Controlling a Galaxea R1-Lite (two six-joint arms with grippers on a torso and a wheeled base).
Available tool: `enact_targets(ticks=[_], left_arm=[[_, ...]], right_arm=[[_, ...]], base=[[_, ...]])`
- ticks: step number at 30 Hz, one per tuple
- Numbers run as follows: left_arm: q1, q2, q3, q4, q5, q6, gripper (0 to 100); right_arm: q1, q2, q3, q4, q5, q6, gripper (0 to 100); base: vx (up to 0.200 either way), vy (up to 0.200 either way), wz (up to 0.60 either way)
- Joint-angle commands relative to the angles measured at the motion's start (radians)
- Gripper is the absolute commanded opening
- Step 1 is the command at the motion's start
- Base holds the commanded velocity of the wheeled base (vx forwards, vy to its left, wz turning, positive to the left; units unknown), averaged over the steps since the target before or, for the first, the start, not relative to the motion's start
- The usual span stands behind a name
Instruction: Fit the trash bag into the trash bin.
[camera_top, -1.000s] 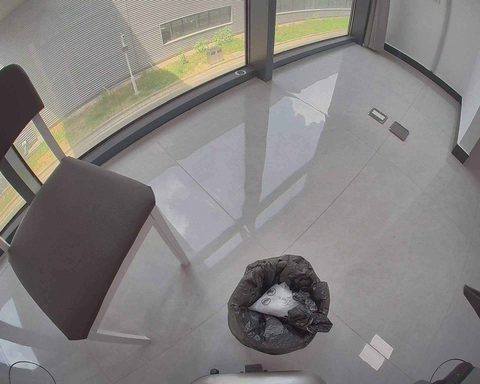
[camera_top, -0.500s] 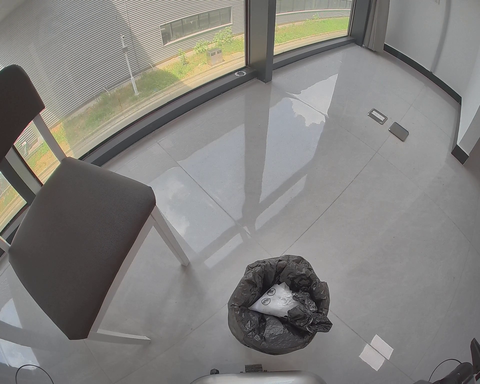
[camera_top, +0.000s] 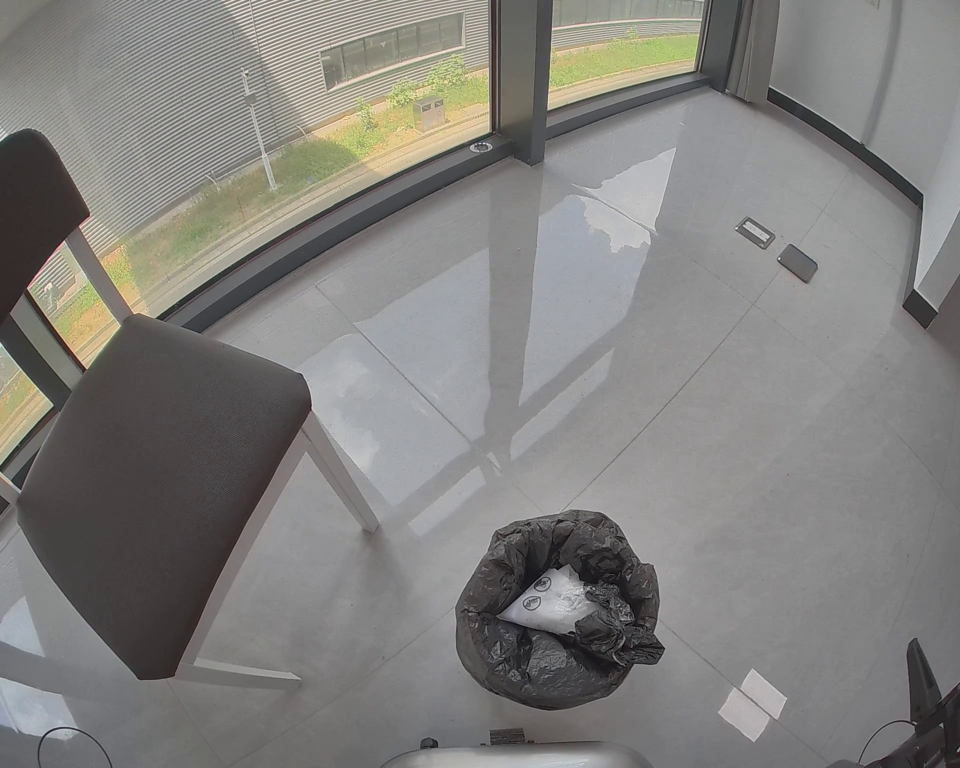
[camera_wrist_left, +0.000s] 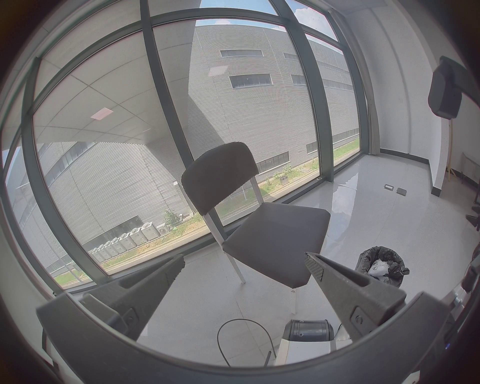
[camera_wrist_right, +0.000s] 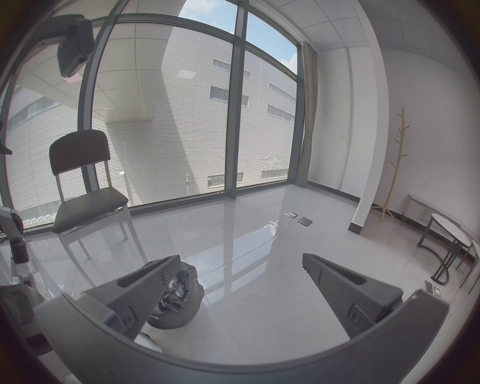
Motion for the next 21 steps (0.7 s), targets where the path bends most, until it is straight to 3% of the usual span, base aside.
enact_targets(ticks=[1,4,7,9,10,11,12,14,17,19,21], left_arm=[[-0.005,-0.052,0.076,-0.007,-0.006,-0.049,100],[-0.005,-0.052,0.118,-0.01,-0.014,-0.087,100],[-0.005,-0.054,0.264,-0.068,-0.081,-0.166,100],[-0.005,-0.054,0.395,-0.197,-0.093,-0.219,100],[-0.005,-0.054,0.494,-0.305,-0.093,-0.232,100],[-0.005,-0.054,0.656,-0.513,-0.093,-0.23,100],[-0.005,-0.054,0.656,-0.513,-0.093,-0.23,100],[-0.005,-0.054,0.929,-0.914,-0.112,-0.195,100],[-0.005,-0.054,1.247,-1.361,-0.221,-0.095,100],[-0.005,-0.054,1.247,-1.388,-0.281,-0.087,100],[-0.004,-0.054,1.242,-1.285,-0.345,-0.098,100]], right_arm=[[0.0,-0.002,0.047,0.009,0.004,0.008,100],[0.0,-0.004,0.047,0.016,0.003,0.039,100],[0.0,-0.002,0.047,0.019,-0.029,0.078,100],[0.0,-0.002,0.047,0.019,-0.029,0.078,100],[0.0,-0.004,0.047,0.019,-0.029,0.078,100],[0.0,-0.004,0.047,0.019,-0.029,0.078,100],[0.0,-0.004,0.047,0.019,-0.029,0.078,100],[0.0,-0.002,0.047,0.019,-0.029,0.078,100],[0.0,-0.004,0.047,0.016,-0.022,0.054,100],[0.0,-0.004,0.047,0.015,-0.019,0.025,100],[0.0,-0.004,0.047,0.015,-0.017,0.014,100]], base=[[0.0,0.0,0.0],[0.0,0.0,0.0],[0.0,0.0,0.0],[0.0,0.0,0.0],[0.0,0.0,0.0],[0.0,0.0,0.0],[0.0,0.0,0.0],[0.0,0.0,0.0],[0.0,0.0,0.0],[0.0,0.0,0.0],[0.0,0.0,0.0]])
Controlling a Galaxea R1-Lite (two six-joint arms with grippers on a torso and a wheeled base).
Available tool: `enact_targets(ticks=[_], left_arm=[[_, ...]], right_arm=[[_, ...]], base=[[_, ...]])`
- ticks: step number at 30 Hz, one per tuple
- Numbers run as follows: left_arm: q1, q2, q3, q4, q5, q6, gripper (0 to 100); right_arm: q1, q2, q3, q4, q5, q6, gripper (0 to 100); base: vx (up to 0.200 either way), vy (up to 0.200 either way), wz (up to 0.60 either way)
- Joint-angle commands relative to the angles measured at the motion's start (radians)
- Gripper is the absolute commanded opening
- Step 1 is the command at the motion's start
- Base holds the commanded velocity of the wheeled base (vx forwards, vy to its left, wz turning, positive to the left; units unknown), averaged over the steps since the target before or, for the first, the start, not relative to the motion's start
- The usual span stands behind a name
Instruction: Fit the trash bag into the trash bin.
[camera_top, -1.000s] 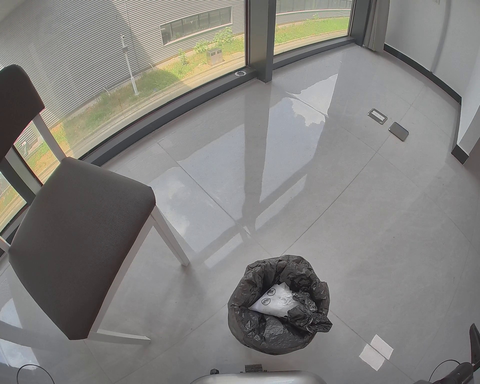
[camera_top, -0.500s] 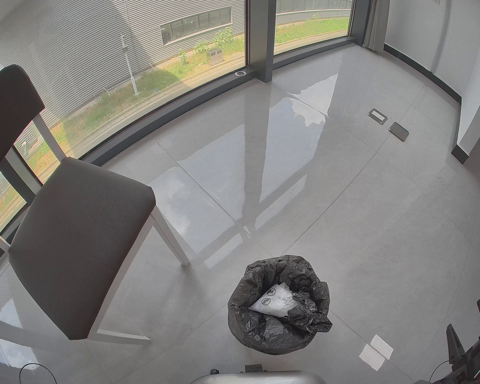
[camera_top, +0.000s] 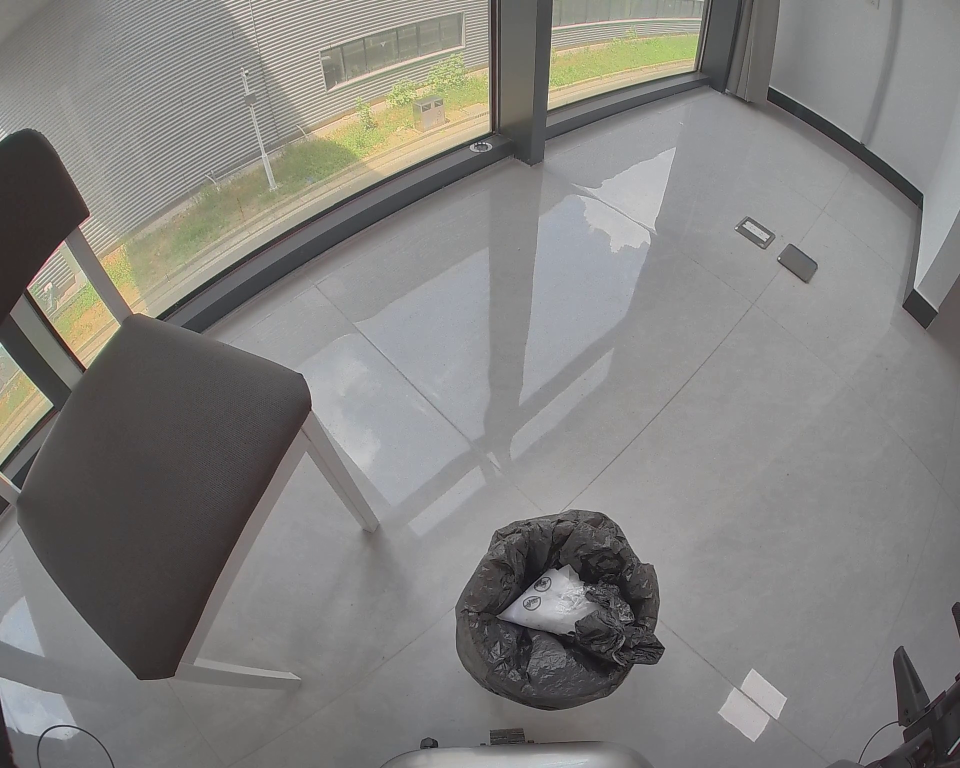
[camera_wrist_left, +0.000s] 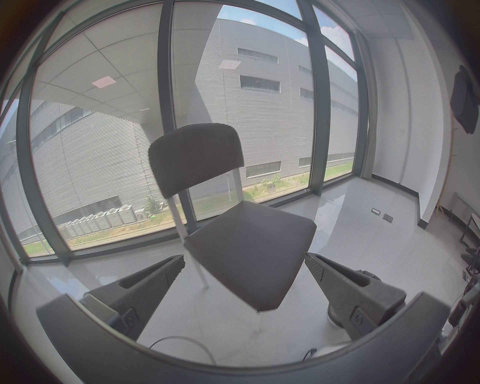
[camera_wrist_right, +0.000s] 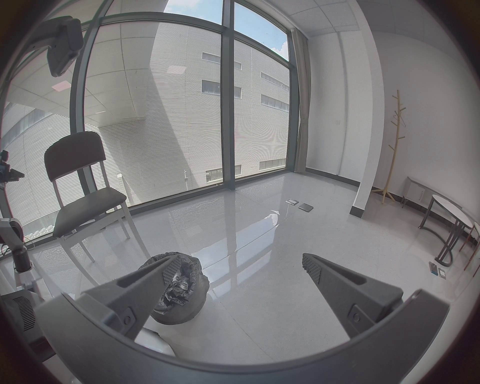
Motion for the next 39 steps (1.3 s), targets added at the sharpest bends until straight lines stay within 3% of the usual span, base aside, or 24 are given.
enact_targets(ticks=[1,7,15,21,39], left_arm=[[0.002,-0.011,0.546,-0.528,-0.234,0.058,100],[-0.001,-0.011,0.545,-0.528,-0.244,0.056,100],[0.002,-0.011,0.546,-0.528,-0.24,0.066,100],[0.0,-0.011,0.546,-0.528,-0.241,0.066,100],[0.0,-0.011,0.546,-0.528,-0.241,0.066,100]], right_arm=[[0.0,-0.002,0.018,-0.001,-0.004,-0.037,100],[0.0,-0.002,0.018,0.0,-0.012,-0.018,100],[0.0,-0.002,0.018,0.003,-0.081,0.065,100],[0.0,-0.002,0.018,0.006,-0.067,0.022,100],[0.0,-0.002,0.018,0.005,-0.036,0.027,100]], base=[[0.0,0.0,0.0],[0.0,0.0,0.0],[0.0,0.0,0.0],[0.0,0.0,0.0],[0.0,0.0,0.0]])
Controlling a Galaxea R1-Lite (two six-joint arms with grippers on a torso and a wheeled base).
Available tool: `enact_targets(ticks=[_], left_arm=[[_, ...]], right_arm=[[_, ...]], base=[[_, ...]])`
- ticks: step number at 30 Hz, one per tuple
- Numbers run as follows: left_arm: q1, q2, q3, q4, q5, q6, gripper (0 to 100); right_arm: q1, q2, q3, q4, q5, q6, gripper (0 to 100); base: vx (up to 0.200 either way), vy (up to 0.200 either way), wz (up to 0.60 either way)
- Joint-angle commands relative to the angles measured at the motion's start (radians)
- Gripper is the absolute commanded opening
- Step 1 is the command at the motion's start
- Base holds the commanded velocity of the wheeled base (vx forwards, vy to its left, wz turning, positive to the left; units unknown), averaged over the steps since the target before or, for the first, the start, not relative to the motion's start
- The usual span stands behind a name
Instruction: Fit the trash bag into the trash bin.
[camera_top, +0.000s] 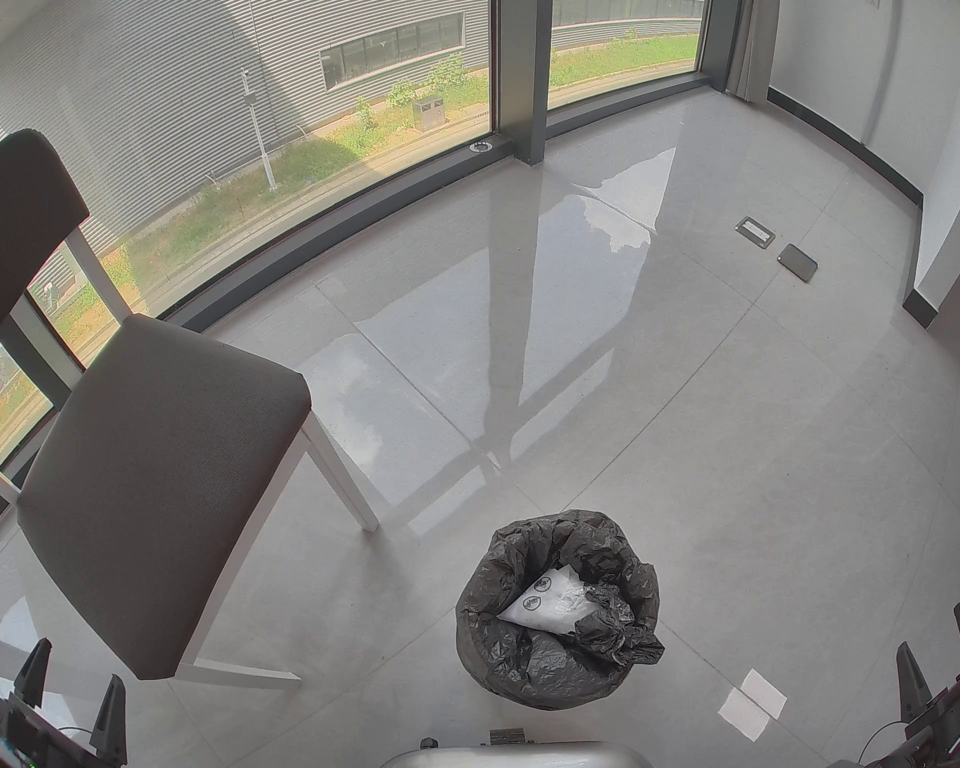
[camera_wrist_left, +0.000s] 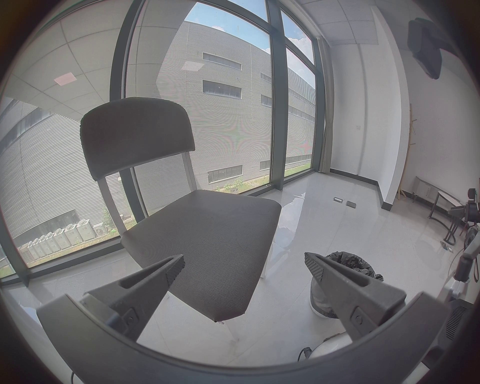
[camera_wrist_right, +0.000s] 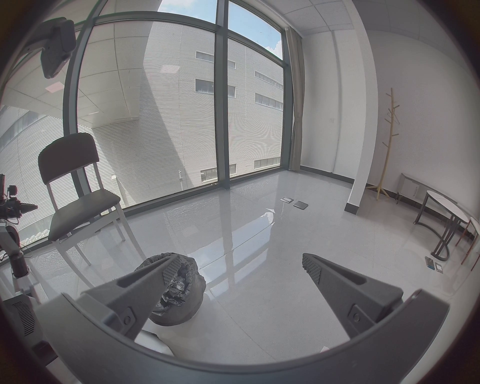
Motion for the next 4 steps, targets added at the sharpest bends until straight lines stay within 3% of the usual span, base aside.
enact_targets(ticks=[1,4], left_arm=[[0.0,-0.013,0.018,0.0,0.0,0.0,100],[0.0,-0.013,0.018,0.0,0.0,0.0,100]], right_arm=[[0.0,-0.004,0.018,-0.001,0.0,0.0,100],[0.0,-0.004,0.018,-0.001,0.0,0.0,100]], base=[[0.0,0.0,0.0],[0.0,0.0,0.0]])
